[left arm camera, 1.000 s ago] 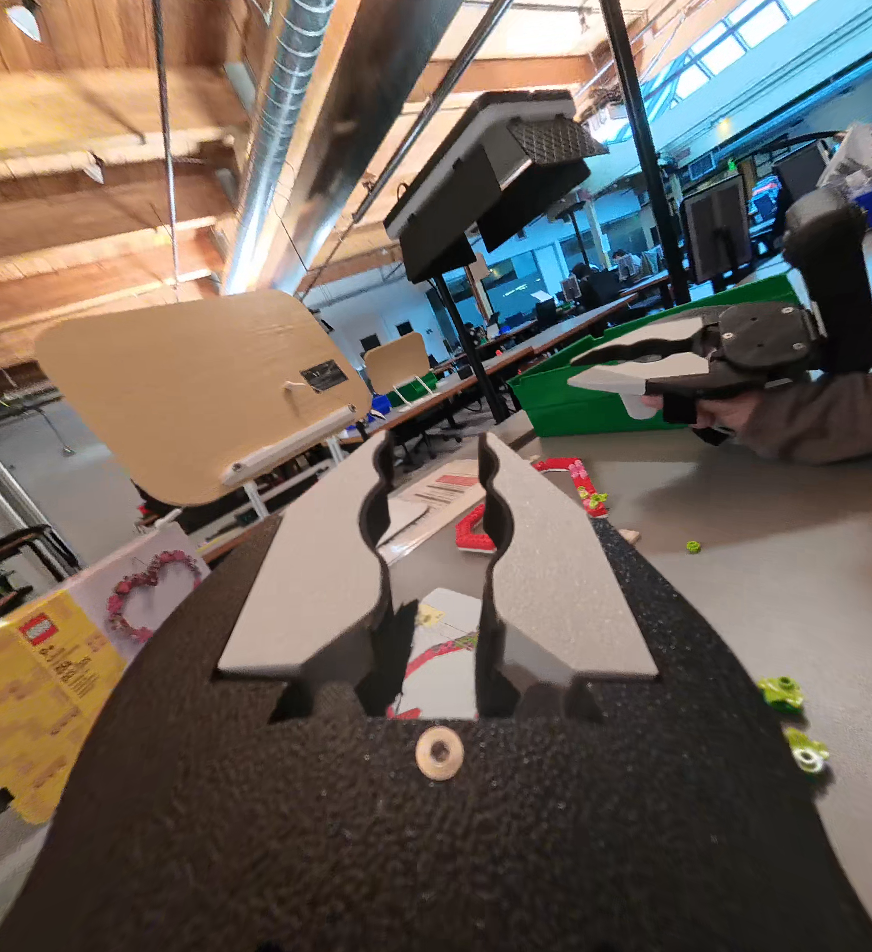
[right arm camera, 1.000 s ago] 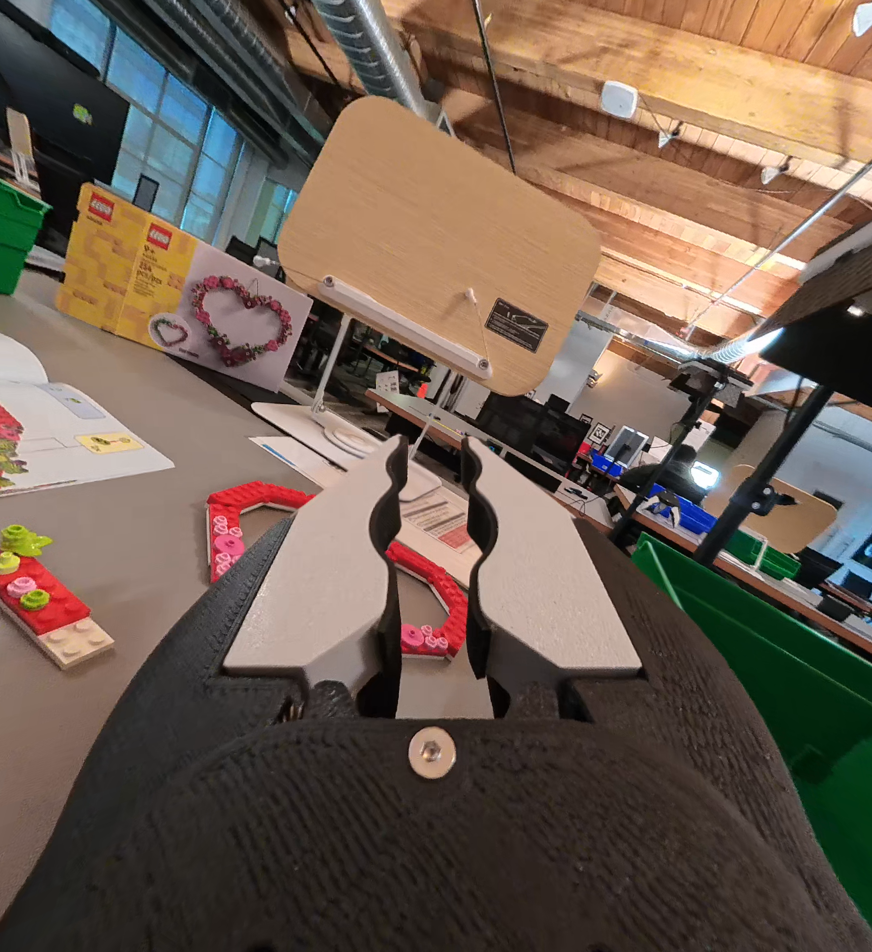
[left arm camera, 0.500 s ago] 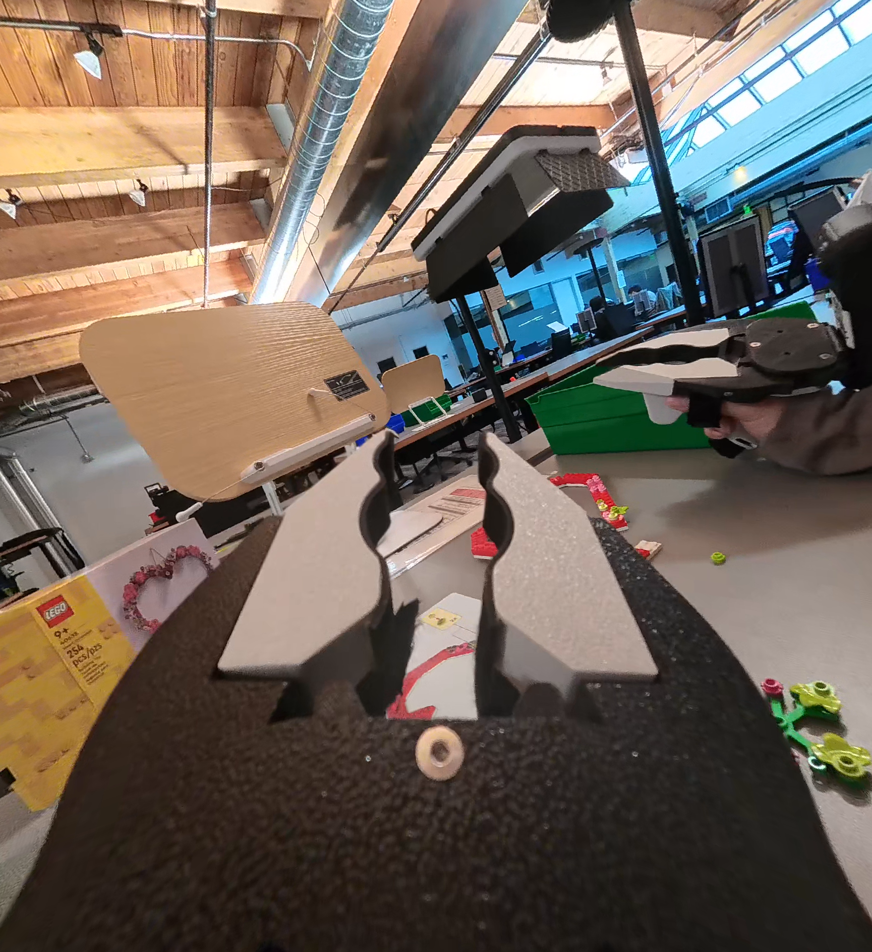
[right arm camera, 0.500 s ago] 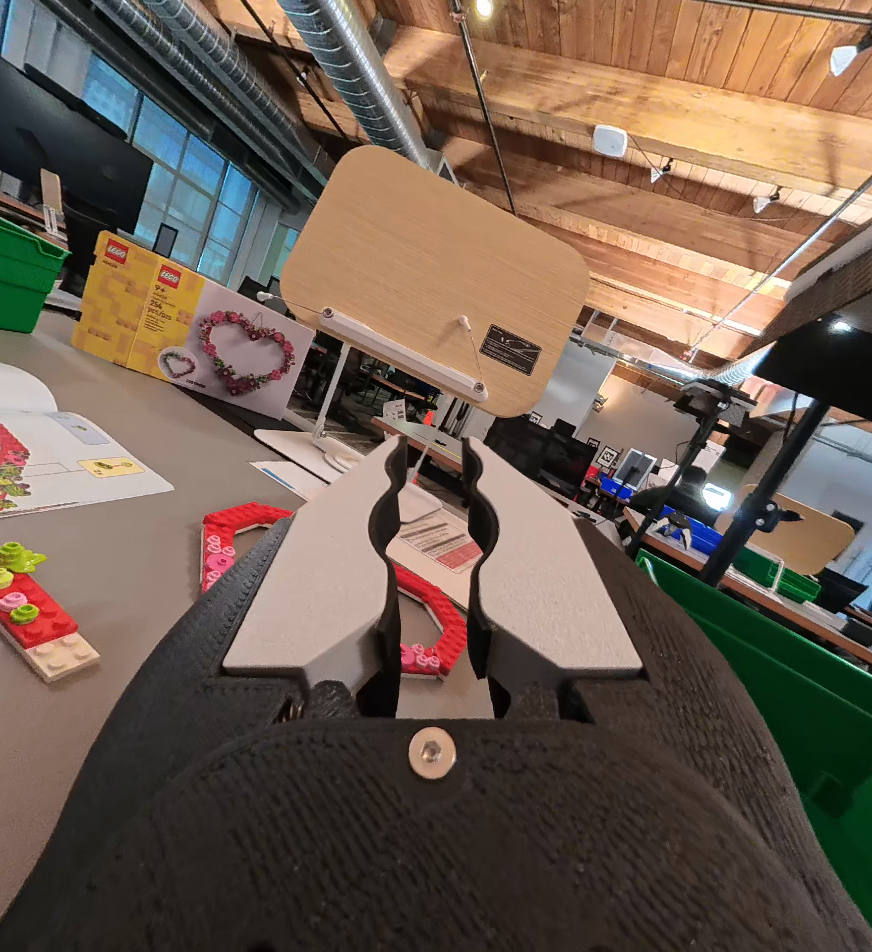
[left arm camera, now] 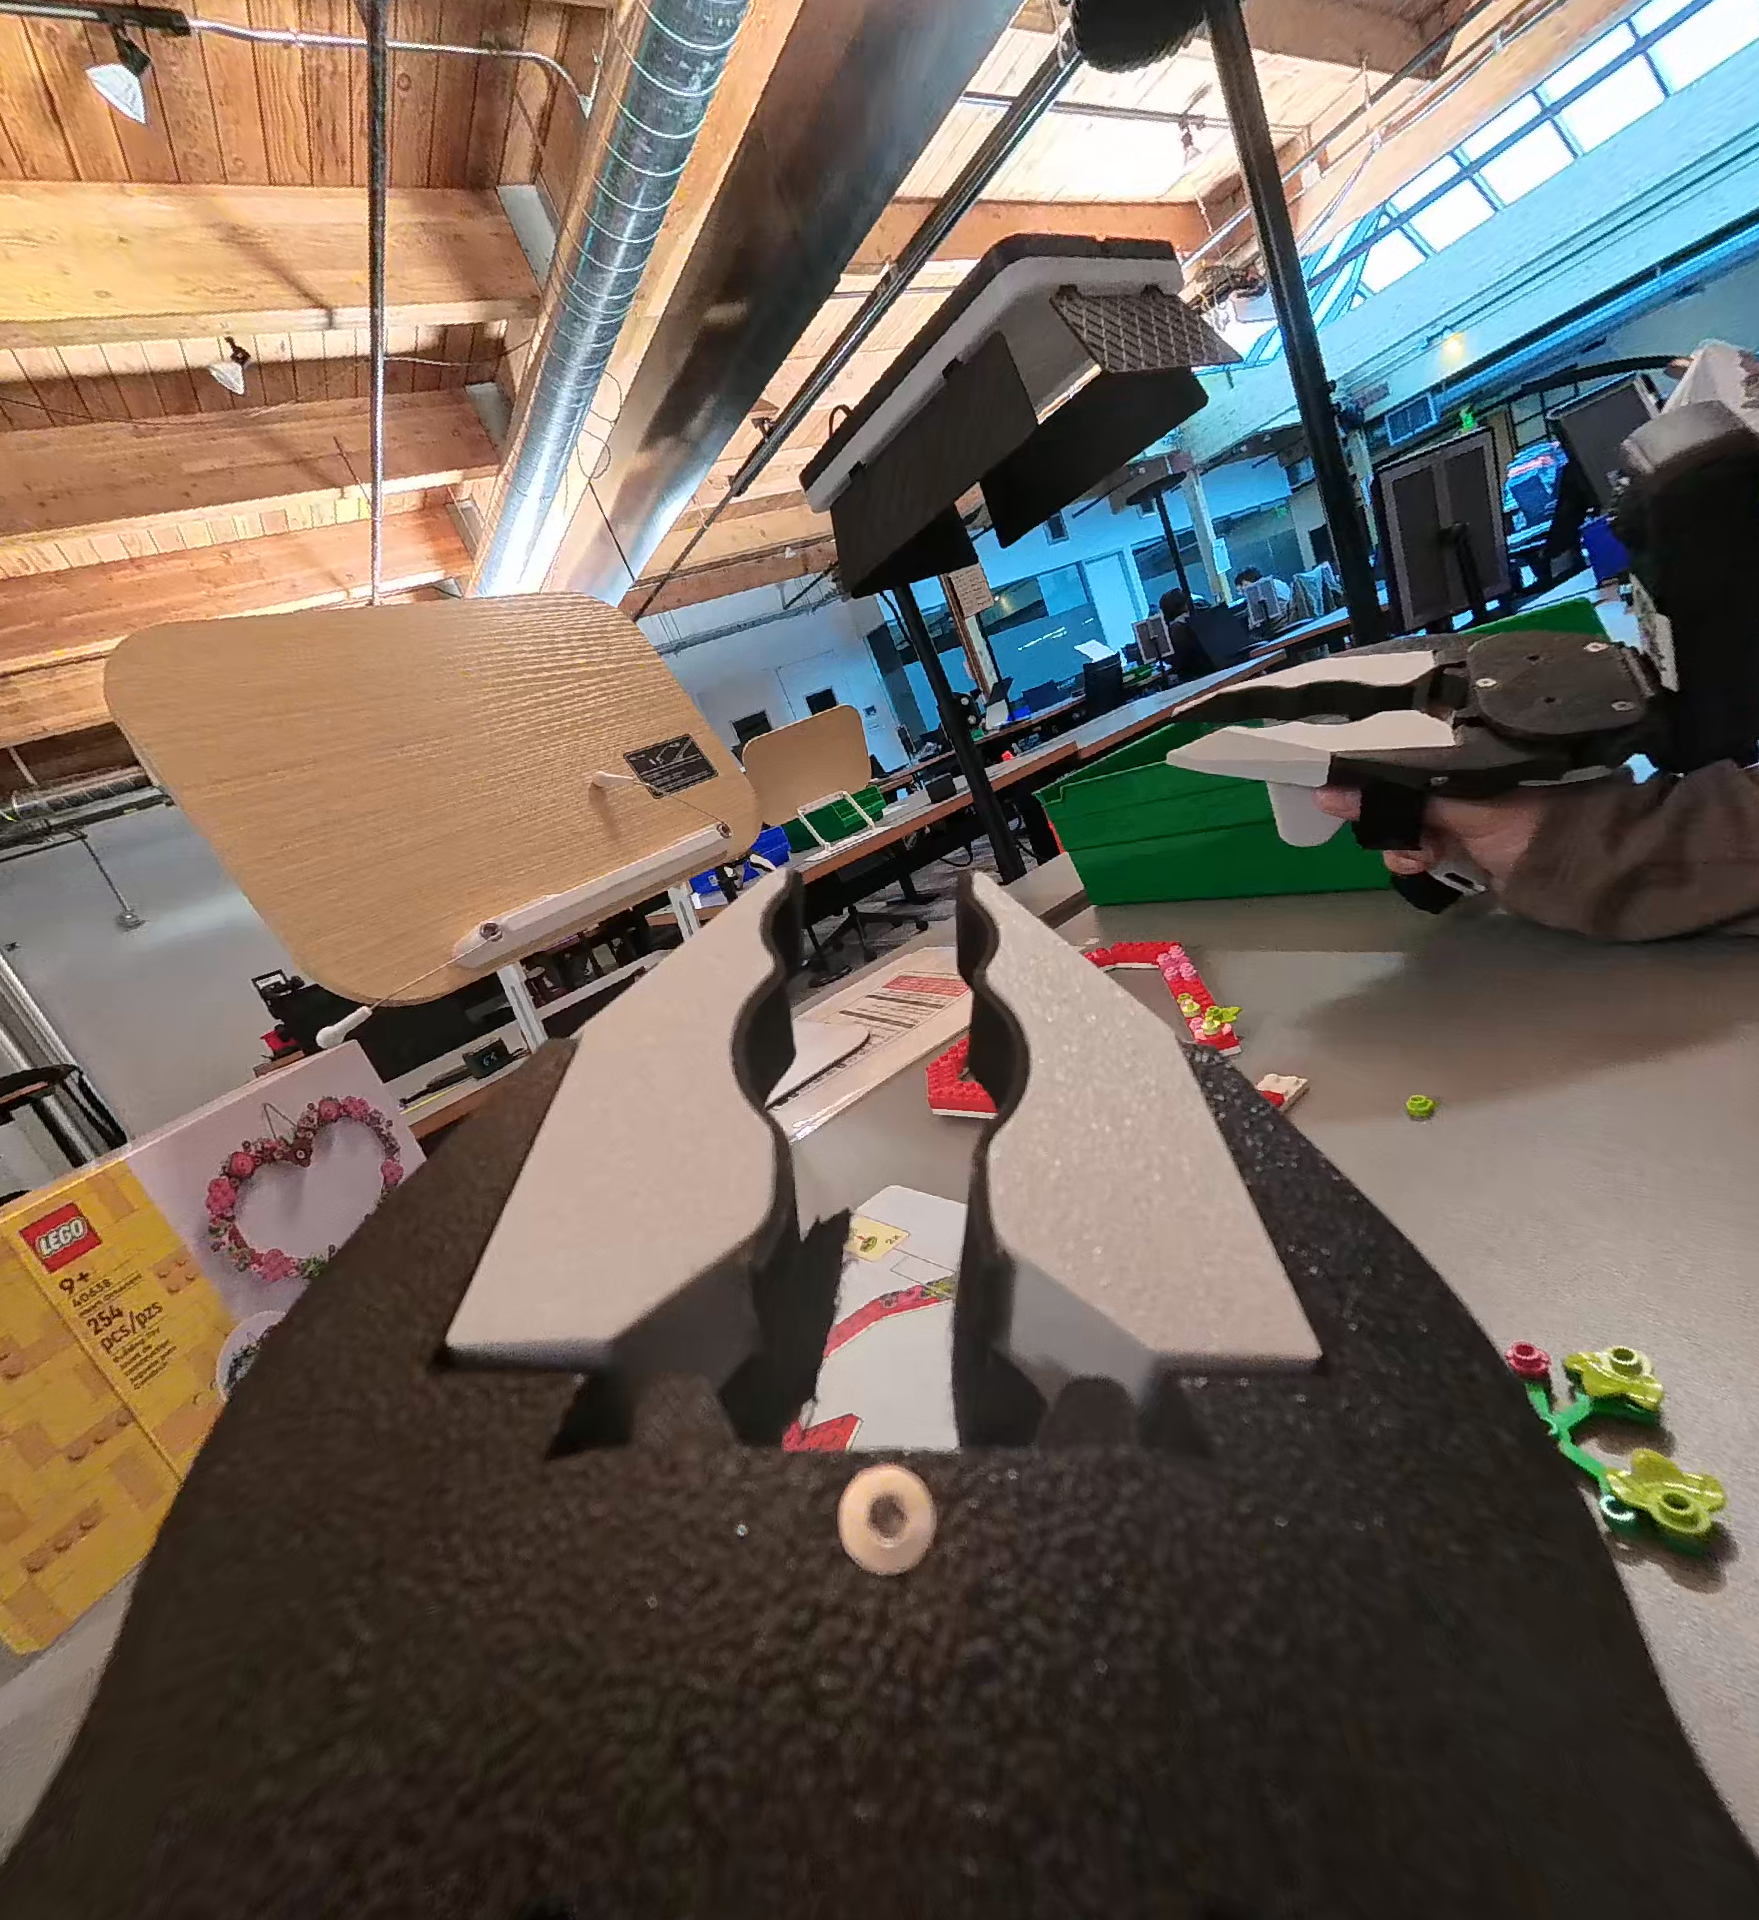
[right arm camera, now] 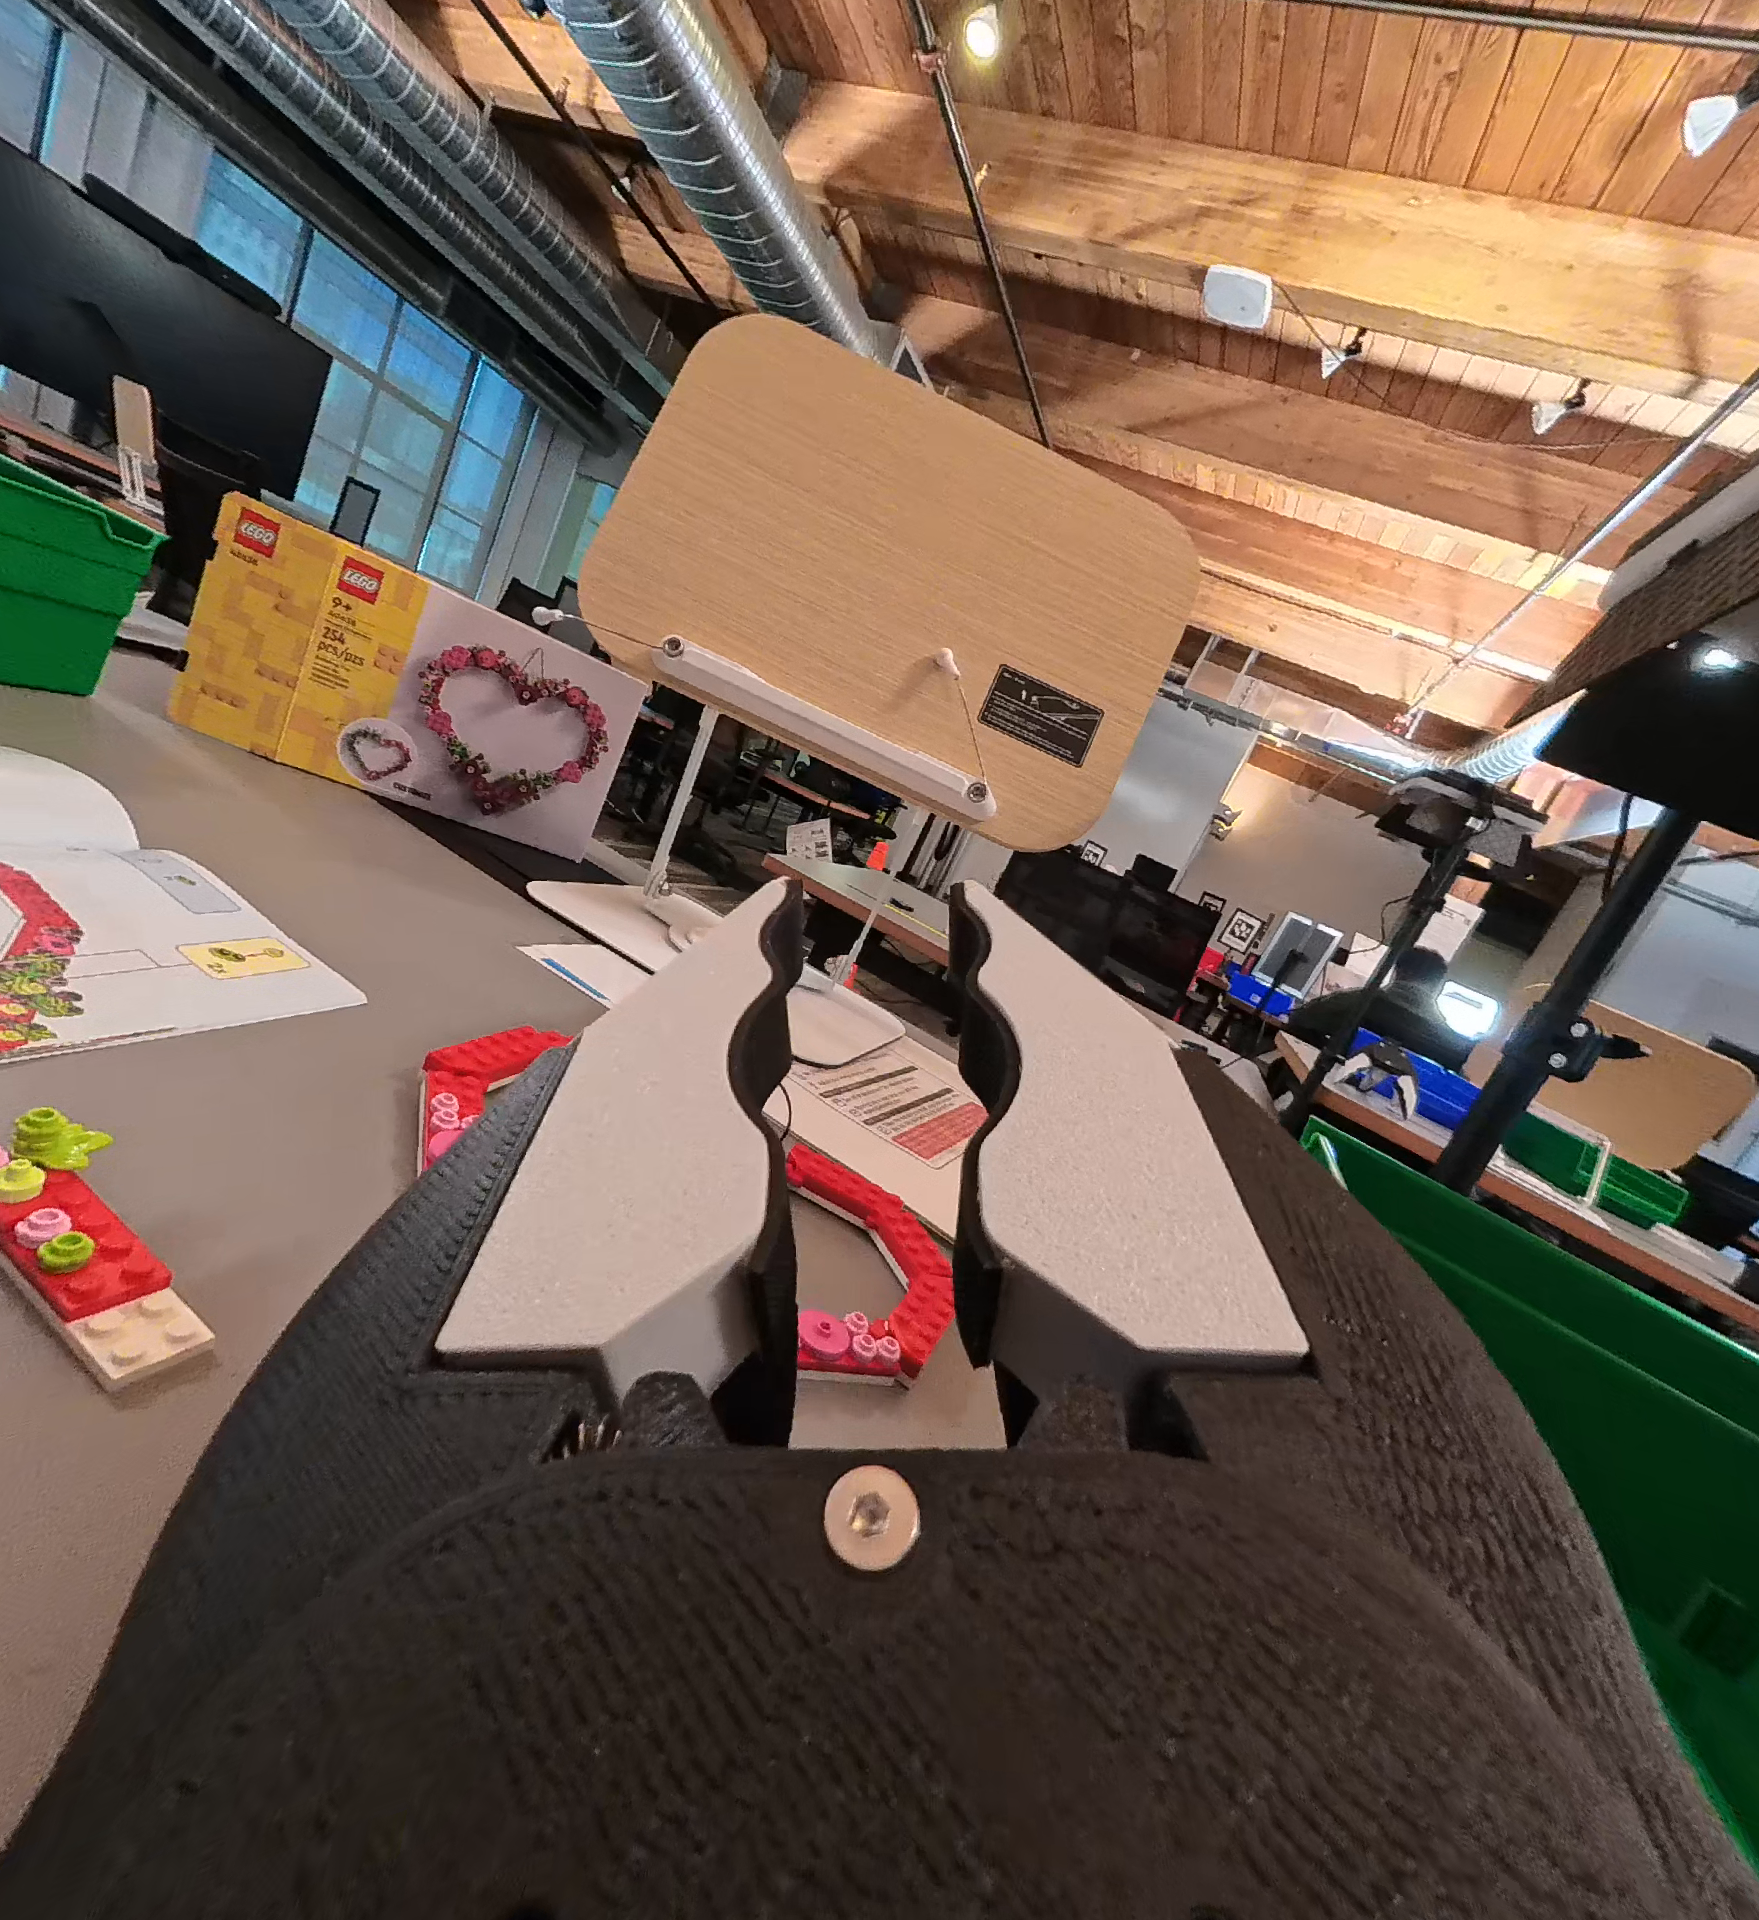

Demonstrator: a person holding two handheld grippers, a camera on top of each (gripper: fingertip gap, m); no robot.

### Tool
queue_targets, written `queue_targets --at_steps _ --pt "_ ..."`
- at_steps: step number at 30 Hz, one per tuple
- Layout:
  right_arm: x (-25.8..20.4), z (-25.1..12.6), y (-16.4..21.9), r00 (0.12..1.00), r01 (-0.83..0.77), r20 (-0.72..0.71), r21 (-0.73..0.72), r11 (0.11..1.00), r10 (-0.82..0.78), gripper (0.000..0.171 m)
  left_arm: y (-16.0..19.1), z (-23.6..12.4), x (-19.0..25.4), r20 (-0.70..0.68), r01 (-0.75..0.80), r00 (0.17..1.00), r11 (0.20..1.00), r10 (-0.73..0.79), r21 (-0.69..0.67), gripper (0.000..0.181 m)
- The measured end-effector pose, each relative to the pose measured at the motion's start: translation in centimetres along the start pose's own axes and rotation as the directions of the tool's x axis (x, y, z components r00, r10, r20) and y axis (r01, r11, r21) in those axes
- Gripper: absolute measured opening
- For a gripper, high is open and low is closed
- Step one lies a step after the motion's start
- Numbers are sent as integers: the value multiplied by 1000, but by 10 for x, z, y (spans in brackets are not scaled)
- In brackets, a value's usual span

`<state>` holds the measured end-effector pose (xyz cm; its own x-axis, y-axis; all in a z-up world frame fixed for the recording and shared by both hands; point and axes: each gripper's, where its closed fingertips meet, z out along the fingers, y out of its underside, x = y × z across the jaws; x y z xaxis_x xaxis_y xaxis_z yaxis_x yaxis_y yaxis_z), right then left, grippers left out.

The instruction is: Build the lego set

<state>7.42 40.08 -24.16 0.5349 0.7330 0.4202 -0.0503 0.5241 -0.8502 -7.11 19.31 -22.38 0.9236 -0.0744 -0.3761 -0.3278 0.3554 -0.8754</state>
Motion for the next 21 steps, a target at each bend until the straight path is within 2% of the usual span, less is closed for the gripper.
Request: queue_targets --at_steps 21 --pt "-4 1 1 1000 0 22 -7 1000 0 23 8 2 7 -41 11 999 999 -13 -35 22"
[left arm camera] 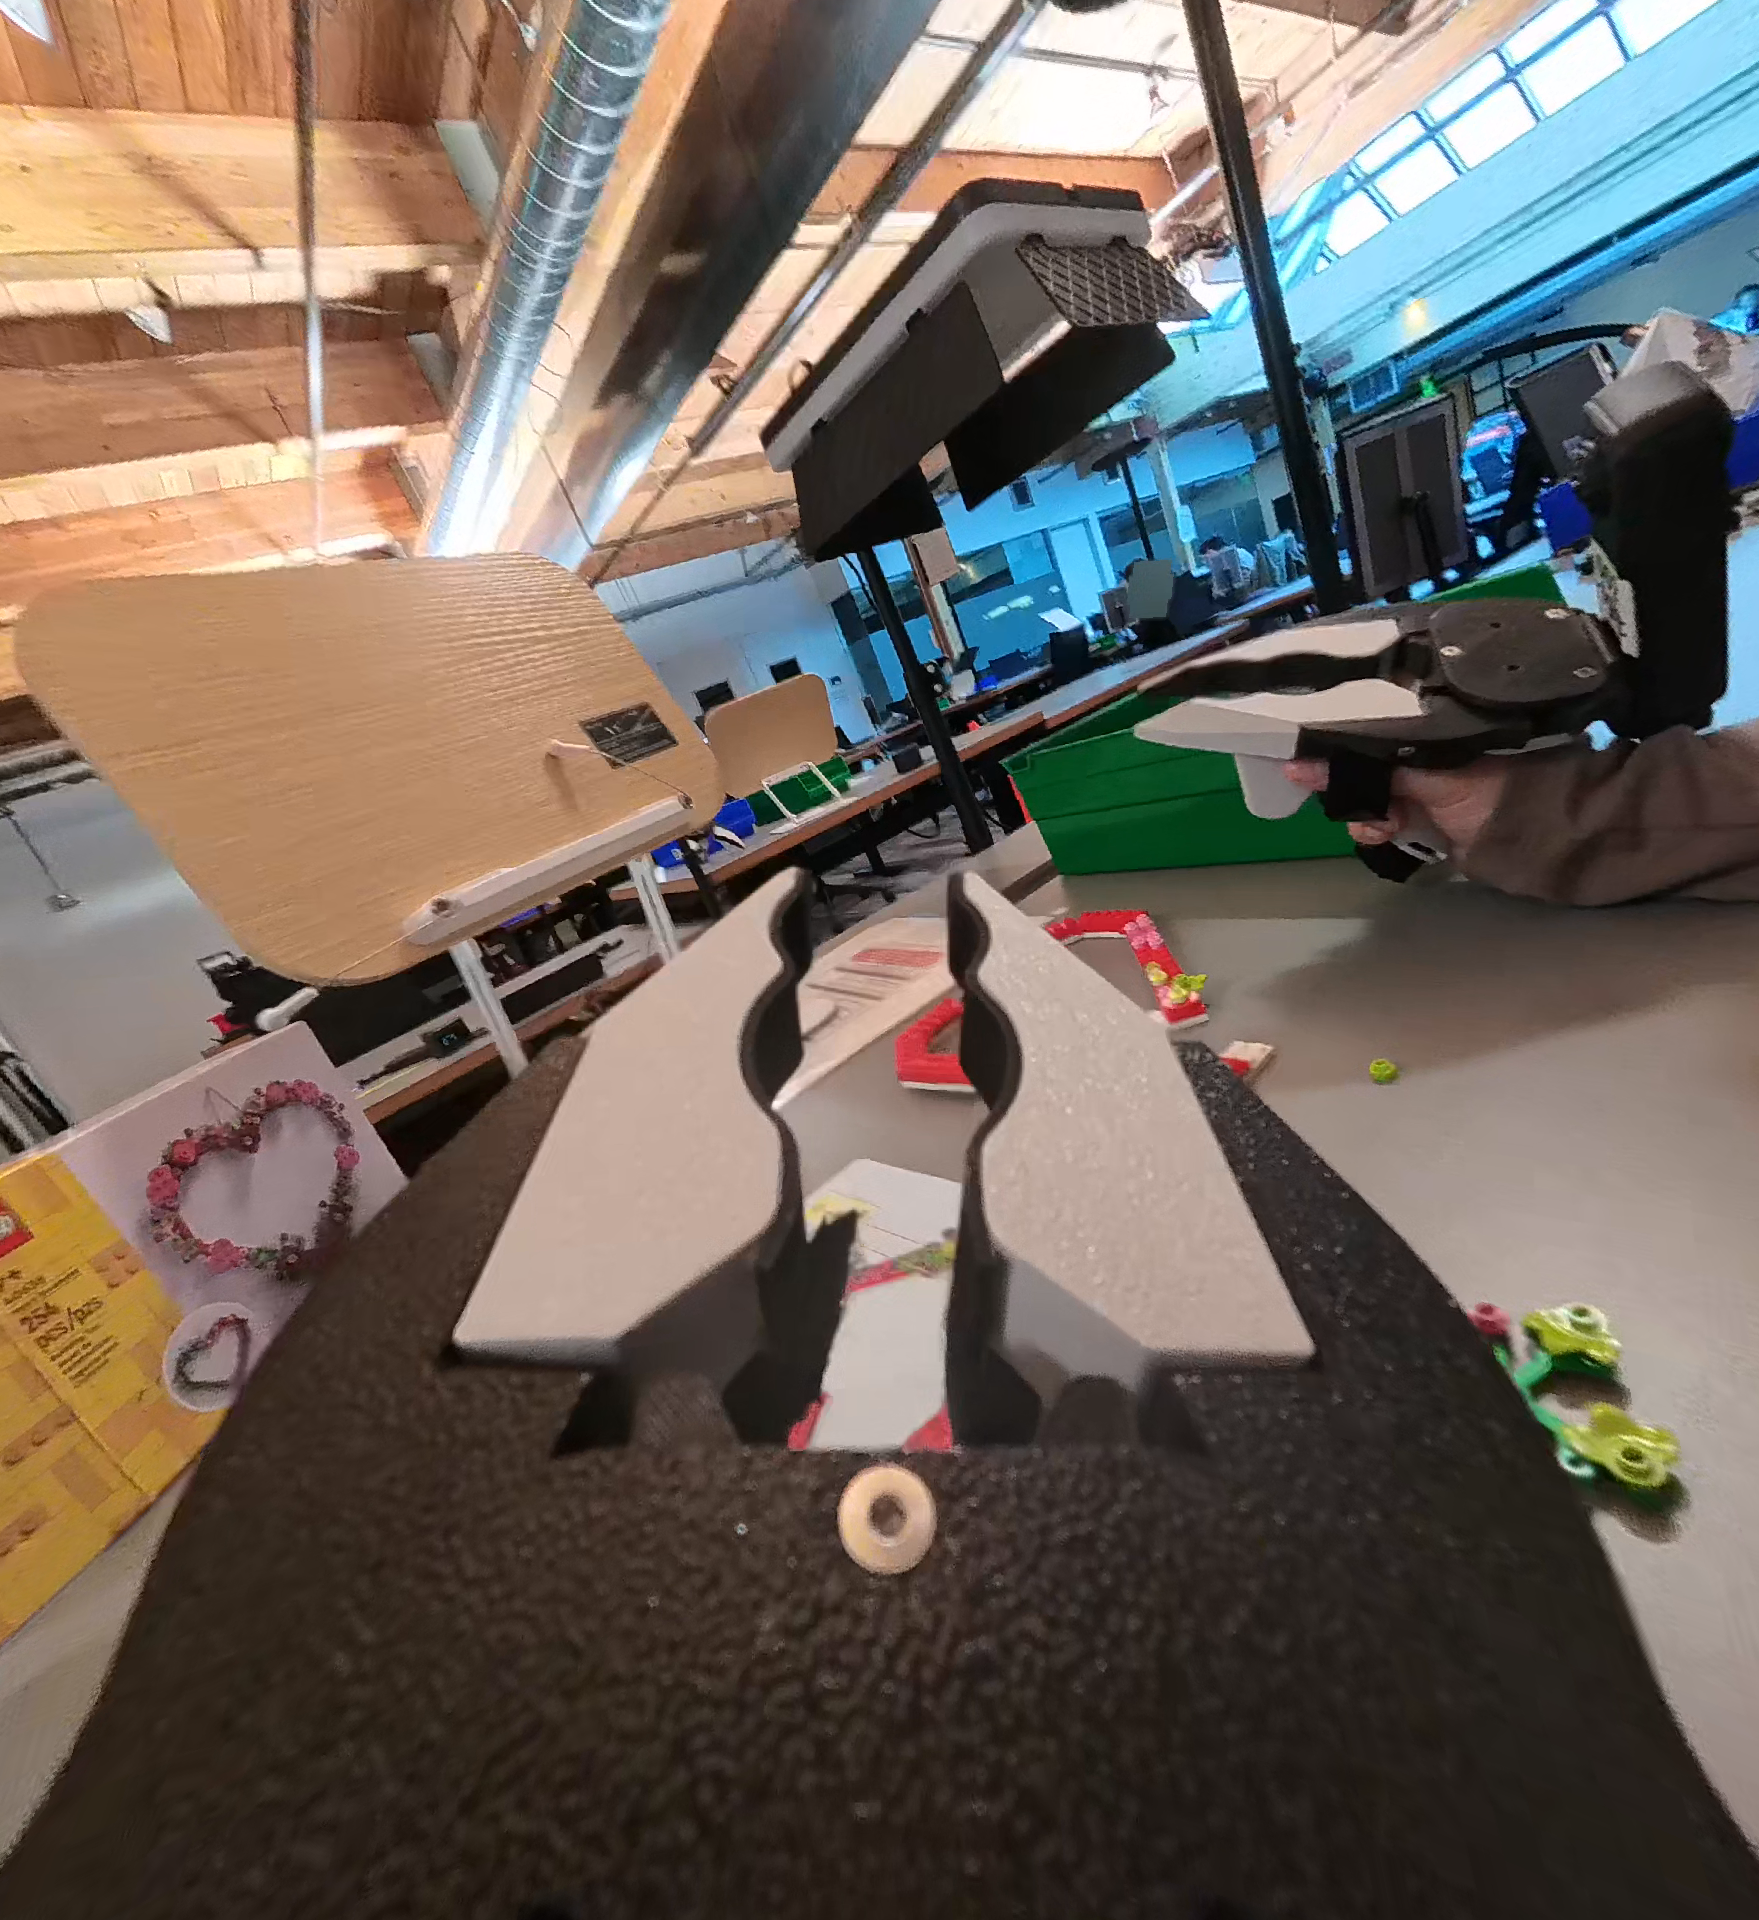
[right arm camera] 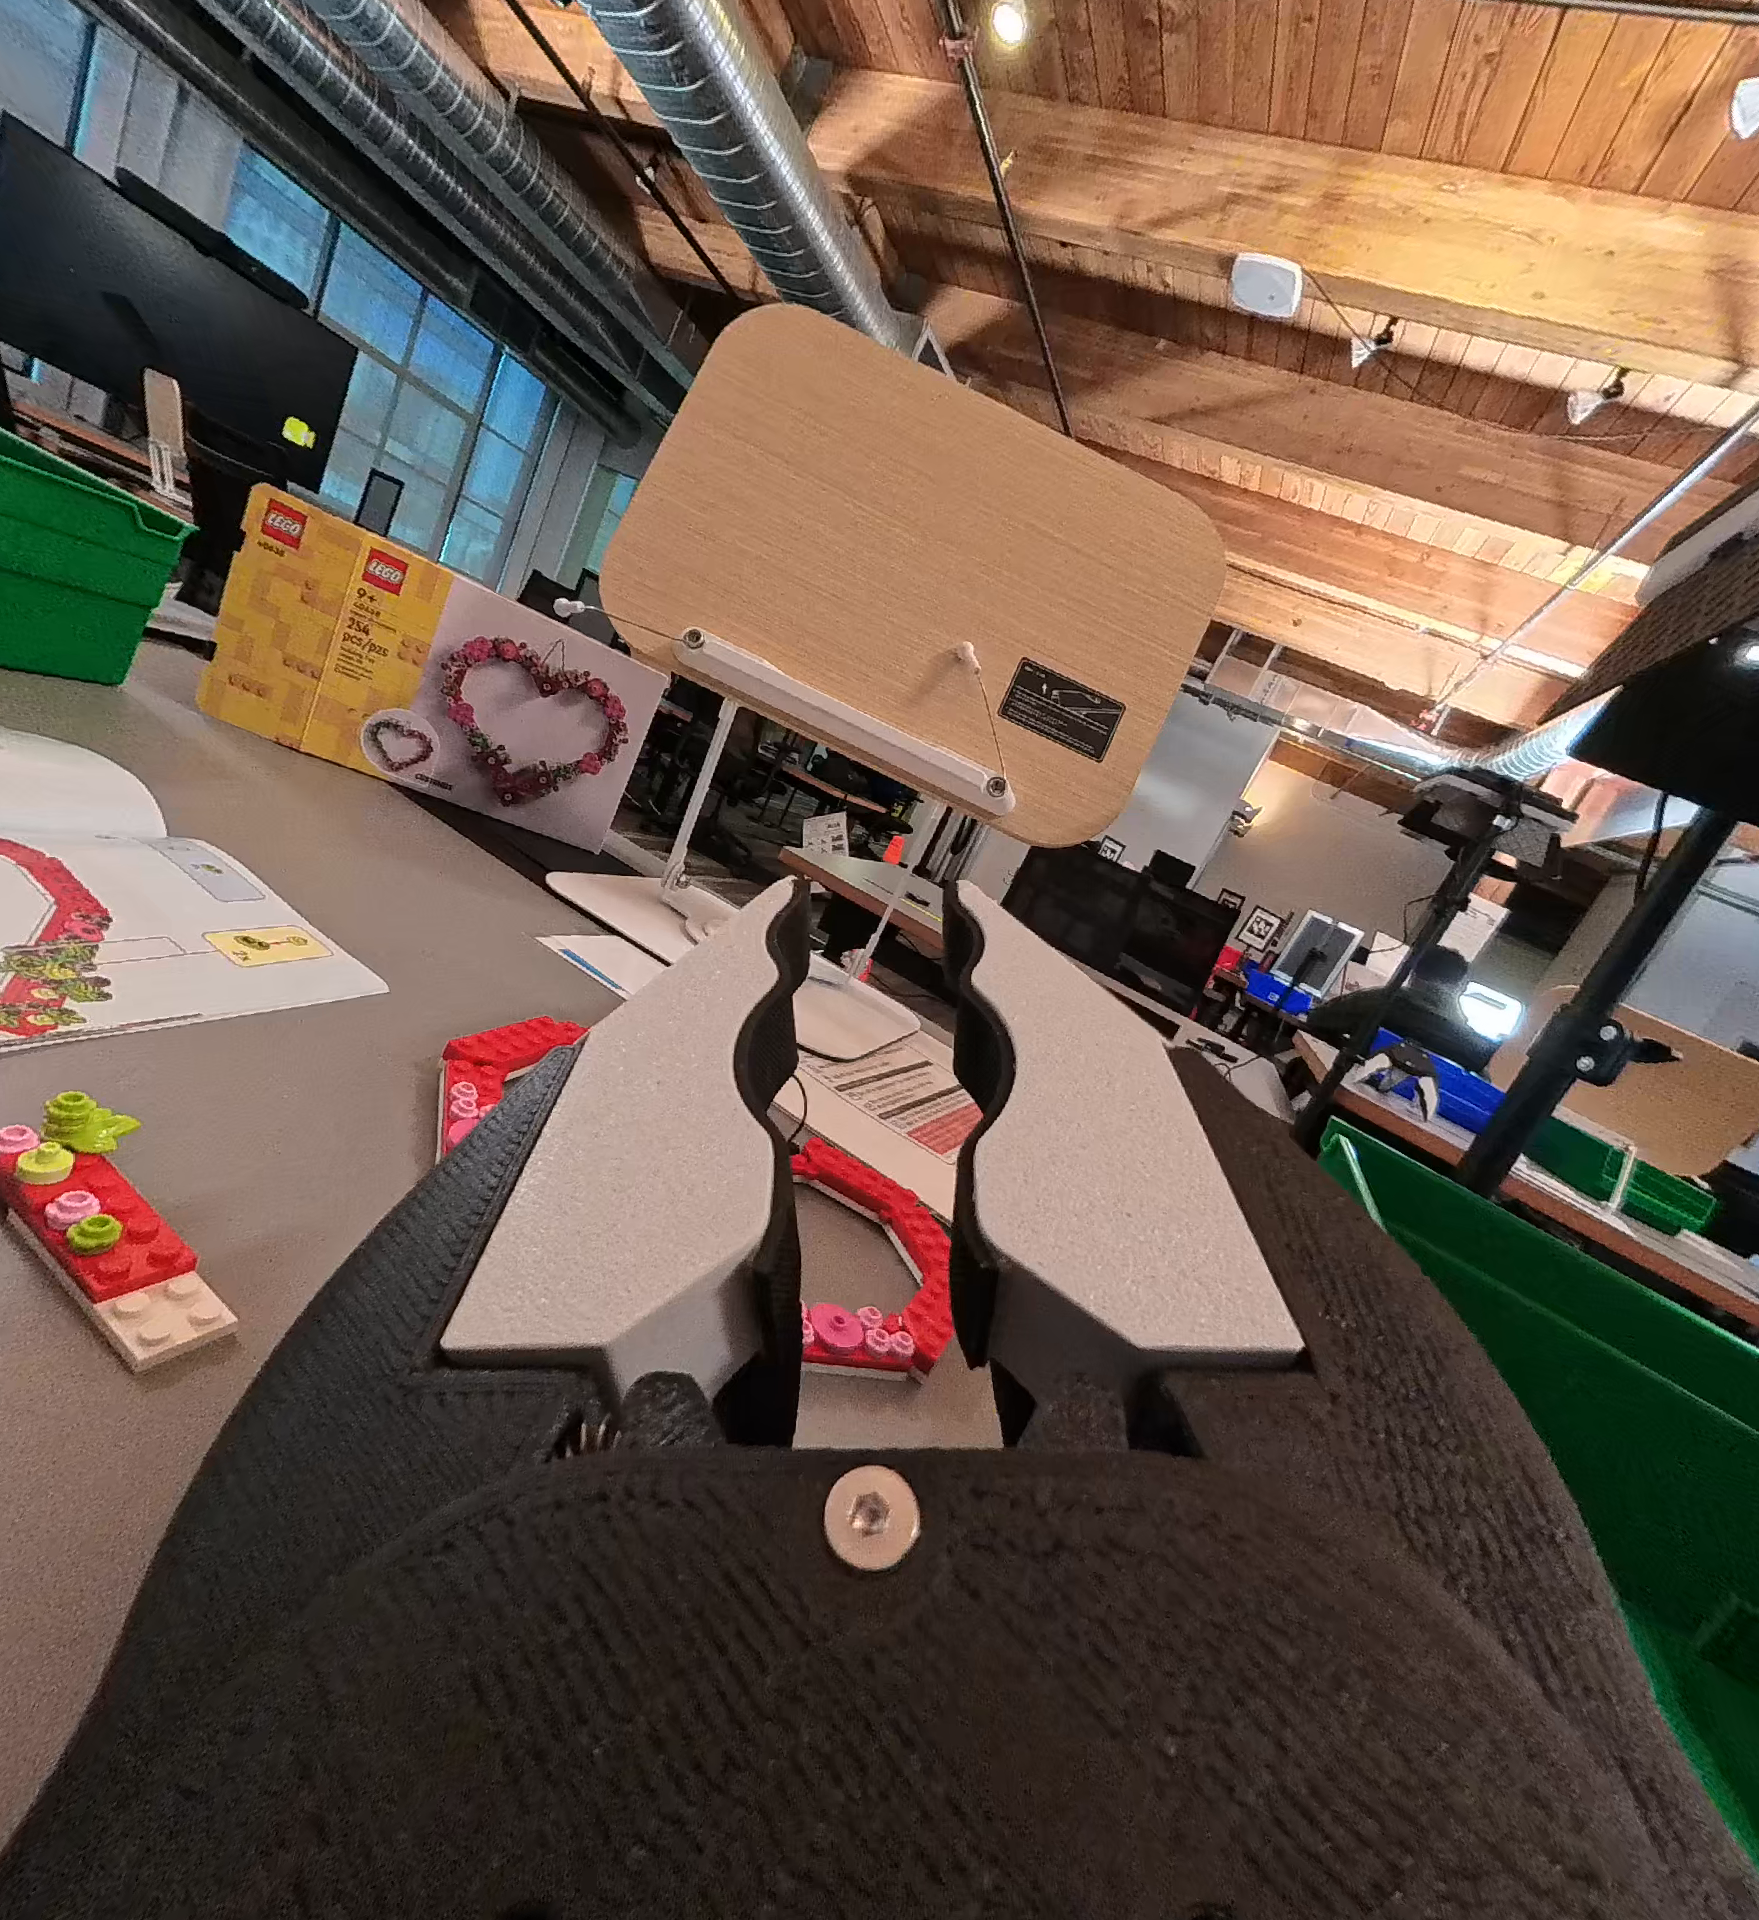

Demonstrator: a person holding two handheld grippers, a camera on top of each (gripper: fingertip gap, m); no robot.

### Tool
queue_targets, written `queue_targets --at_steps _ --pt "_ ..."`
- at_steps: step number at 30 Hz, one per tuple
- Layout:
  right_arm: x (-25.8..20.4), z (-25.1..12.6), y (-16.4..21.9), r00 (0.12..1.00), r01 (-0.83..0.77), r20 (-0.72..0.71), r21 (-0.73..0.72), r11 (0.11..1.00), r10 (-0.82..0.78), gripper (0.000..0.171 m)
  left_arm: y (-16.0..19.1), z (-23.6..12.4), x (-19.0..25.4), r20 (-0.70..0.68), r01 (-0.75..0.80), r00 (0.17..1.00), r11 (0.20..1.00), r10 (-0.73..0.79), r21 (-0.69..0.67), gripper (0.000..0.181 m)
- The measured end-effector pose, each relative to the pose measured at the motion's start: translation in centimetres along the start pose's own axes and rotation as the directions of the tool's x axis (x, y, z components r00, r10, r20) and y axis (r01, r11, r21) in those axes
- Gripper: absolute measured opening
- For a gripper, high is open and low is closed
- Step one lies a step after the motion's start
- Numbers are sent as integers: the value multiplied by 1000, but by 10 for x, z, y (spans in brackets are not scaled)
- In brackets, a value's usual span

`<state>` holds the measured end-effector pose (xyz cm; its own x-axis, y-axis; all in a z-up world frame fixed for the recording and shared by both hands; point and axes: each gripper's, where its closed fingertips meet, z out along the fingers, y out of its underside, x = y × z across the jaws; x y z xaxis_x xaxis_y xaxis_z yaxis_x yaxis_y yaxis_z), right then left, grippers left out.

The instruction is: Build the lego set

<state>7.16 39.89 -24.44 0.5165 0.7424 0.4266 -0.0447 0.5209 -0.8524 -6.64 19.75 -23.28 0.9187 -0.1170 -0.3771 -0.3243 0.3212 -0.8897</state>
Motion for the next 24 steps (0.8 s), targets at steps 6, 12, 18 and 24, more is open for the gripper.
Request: queue_targets --at_steps 6,12,18,24 --pt "4 1 3 999 -28 -16 -9 1000 28 22 29 16 38 -255 39 961 967 -105 -251 43" --pt "5 1 4 999 -37 -19 -11 999 37 21 40 29 50 -290 47 943 930 -162 -365 43" --pt "3 0 3 999 -39 -9 -8 999 39 21 39 26 37 -210 110 960 937 -186 -332 41" --pt "-1 1 3 1000 -20 9 -13 1000 20 21 37 18 16 -121 126 980 962 -159 -240 38"
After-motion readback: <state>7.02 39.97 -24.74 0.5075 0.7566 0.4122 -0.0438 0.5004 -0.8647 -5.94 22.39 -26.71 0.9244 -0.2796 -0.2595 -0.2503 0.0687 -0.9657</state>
